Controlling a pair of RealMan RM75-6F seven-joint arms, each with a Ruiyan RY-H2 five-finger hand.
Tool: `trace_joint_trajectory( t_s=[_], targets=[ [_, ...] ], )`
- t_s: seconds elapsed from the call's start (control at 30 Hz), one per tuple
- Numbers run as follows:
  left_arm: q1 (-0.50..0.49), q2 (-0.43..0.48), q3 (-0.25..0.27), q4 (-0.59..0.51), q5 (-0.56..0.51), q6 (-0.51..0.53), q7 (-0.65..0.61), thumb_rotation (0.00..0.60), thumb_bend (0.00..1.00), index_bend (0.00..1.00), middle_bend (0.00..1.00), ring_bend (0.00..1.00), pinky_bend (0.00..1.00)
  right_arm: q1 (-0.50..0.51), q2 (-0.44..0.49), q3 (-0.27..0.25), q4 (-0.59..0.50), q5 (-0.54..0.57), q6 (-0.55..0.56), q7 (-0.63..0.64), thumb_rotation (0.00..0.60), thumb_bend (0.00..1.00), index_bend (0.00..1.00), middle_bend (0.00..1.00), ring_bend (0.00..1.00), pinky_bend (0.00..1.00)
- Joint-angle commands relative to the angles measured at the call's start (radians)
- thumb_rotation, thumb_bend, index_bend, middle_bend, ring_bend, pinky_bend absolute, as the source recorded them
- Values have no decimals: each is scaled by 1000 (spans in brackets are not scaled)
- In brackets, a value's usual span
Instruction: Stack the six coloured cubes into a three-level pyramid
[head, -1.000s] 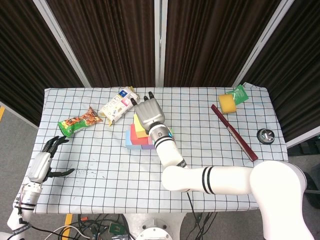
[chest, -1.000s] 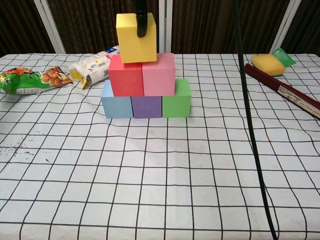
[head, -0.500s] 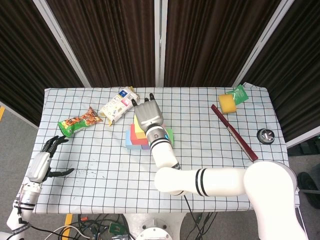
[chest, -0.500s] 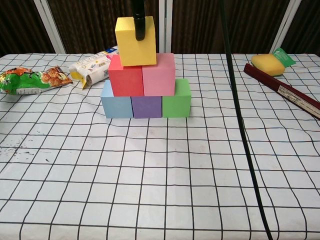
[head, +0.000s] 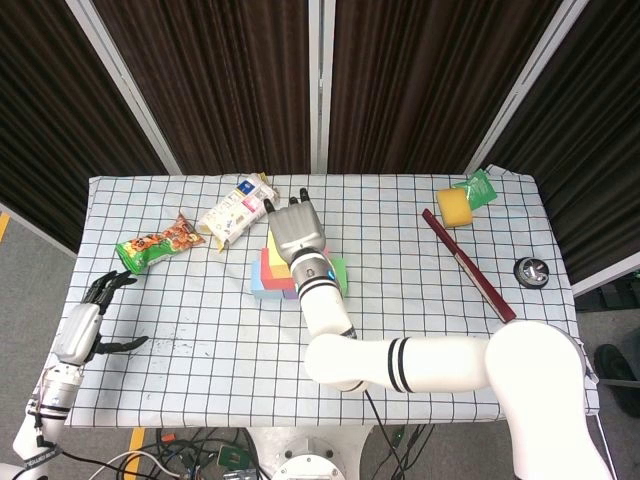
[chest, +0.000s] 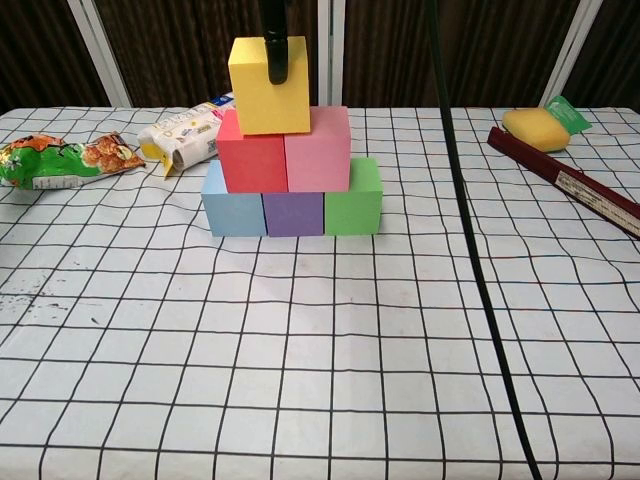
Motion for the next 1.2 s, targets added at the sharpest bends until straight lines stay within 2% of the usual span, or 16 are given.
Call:
trace_joint_trajectory(
  t_s=[0.03,1.2],
  targets=[
    [0,0,0,0,0,0,0,600,0,75,159,1,28,-4,-3,5,0,0,3,-6,600,77,0,589,148,0],
    [2,0,1,8,0,2,-11,600,0,75,159,1,28,-32,-53,74,18,-16,56,-66,600,81,0,598,160,0]
  ],
)
